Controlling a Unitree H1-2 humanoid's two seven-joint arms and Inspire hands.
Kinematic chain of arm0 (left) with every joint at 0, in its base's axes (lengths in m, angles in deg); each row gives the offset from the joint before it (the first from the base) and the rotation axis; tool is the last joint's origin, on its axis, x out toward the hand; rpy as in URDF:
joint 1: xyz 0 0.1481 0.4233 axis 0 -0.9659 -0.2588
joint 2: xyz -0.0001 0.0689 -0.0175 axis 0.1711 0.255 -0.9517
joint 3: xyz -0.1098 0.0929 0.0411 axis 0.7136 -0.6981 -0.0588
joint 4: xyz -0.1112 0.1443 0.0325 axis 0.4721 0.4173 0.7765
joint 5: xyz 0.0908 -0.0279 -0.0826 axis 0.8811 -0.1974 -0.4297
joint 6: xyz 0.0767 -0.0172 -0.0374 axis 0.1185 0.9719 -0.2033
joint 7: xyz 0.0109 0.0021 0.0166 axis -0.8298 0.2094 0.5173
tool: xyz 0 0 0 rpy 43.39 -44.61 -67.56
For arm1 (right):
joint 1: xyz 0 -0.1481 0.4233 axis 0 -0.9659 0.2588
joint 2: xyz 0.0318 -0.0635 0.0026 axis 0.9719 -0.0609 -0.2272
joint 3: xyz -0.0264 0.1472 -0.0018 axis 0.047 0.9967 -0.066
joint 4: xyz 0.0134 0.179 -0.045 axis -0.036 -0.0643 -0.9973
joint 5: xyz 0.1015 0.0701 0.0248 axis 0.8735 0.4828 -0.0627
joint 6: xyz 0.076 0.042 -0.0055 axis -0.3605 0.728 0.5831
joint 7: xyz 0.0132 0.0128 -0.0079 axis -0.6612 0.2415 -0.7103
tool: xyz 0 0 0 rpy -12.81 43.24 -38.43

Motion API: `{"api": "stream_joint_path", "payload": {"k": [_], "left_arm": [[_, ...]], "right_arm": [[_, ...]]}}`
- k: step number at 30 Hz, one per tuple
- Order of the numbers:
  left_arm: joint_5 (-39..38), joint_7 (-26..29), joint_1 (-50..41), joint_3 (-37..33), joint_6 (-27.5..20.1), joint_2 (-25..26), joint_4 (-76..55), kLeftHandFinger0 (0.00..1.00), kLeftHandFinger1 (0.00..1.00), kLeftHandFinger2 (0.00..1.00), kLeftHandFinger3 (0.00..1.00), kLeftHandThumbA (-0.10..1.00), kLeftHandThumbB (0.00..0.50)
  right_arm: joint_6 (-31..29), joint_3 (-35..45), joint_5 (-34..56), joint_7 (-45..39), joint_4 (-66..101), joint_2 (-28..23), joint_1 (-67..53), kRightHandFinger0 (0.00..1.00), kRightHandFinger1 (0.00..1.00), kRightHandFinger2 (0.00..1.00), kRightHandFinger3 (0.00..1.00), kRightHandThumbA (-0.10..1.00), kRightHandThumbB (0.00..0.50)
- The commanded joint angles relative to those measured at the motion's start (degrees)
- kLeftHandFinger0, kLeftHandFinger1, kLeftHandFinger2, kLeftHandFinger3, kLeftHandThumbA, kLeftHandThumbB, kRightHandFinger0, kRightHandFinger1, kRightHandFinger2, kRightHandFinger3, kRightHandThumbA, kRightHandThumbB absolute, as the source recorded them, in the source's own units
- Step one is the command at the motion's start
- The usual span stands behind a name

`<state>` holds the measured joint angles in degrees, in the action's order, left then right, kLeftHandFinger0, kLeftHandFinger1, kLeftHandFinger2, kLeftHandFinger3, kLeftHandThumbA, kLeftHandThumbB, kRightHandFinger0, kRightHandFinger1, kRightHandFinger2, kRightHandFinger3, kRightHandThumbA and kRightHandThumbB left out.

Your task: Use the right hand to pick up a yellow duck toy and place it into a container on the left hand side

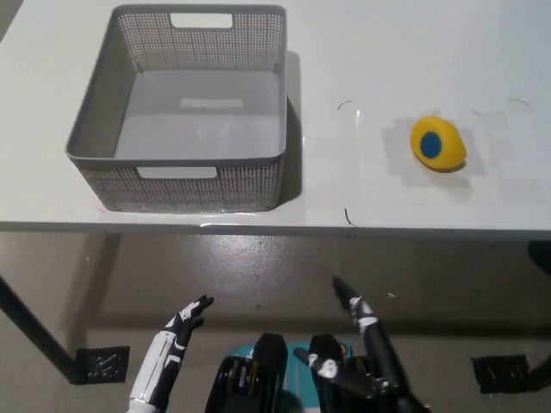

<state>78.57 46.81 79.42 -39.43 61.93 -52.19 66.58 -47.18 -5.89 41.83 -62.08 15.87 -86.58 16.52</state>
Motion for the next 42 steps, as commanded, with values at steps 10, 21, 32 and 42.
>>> {"api": "stream_joint_path", "payload": {"k": [10,21,32,42], "left_arm": [[1.49,-1.91,2.55,-1.06,-0.9,2.4,-1.6,1.0,1.0,1.0,1.0,1.0,0.277],[1.22,-2.85,2.71,-1.24,-1.85,2.64,-1.16,1.0,1.0,1.0,1.0,1.0,0.252],[1.22,-3.32,1.62,-1.28,-2.05,2.71,-0.67,1.0,1.0,1.0,1.0,1.0,0.236],[2.25,-3.35,1.34,-1.53,-3.18,3.05,0.07,1.0,1.0,1.0,1.0,1.0,0.261]], "right_arm": [[-1.24,10.08,-6.31,4.59,25.07,-5.54,1.37,1.0,1.0,1.0,1.0,0.77,0.314],[23.08,13.68,-8.8,-7.69,24.8,-17.9,20.05,1.0,1.0,1.0,1.0,0.99,0.461],[34.91,9.28,-6.85,-18.63,4.64,-25.03,42.36,1.0,1.0,1.0,1.0,0.86,0.427],[29.25,-0.14,-13.34,-17.22,-28.04,-23.47,60.98,1.0,1.0,1.0,1.0,0.75,0.42]]}}
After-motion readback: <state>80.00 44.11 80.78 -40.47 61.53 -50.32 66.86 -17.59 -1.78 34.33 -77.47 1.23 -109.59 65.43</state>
